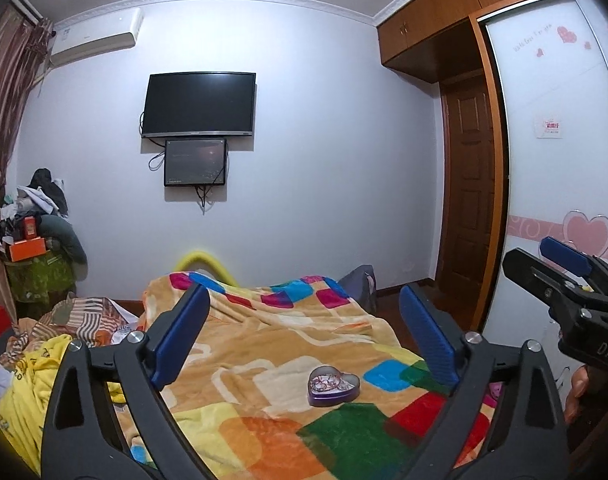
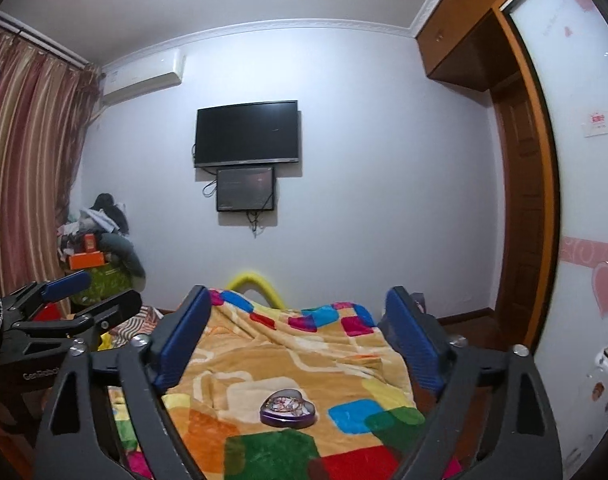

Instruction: Organize jewelry

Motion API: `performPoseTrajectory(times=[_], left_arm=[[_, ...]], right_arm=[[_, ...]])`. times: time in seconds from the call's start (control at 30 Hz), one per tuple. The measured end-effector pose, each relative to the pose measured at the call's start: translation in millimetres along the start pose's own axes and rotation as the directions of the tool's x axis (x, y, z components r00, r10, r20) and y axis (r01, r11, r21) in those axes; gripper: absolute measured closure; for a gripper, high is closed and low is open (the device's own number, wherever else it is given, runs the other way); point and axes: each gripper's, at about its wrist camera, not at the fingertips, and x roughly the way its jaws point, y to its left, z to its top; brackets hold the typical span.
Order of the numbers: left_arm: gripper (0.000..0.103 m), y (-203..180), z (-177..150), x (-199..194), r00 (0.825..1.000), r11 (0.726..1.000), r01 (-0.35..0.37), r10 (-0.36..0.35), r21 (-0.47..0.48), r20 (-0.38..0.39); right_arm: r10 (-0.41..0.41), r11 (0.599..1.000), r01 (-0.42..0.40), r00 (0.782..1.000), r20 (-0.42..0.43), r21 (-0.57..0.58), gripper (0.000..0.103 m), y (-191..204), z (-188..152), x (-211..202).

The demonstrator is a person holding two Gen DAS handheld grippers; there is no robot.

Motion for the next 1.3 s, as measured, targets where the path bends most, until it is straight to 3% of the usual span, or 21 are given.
performPoseTrajectory(times=[0.13,1.3], left_arm=[[0.007,0,-2,-7,1.000,1.000,0.007,-0.007,-0.009,0.000],[0.005,0,-11,-3,0.999,1.000,0.016,-0.016,-0.016,-0.031]], right_arm=[[-0.034,0.999,0.034,0.999,0.006,-0.026,0.005,1,-2,-8],[-0.024,0.999,0.022,0.998,-0.052,-0.027,0.005,-2,-7,-16]])
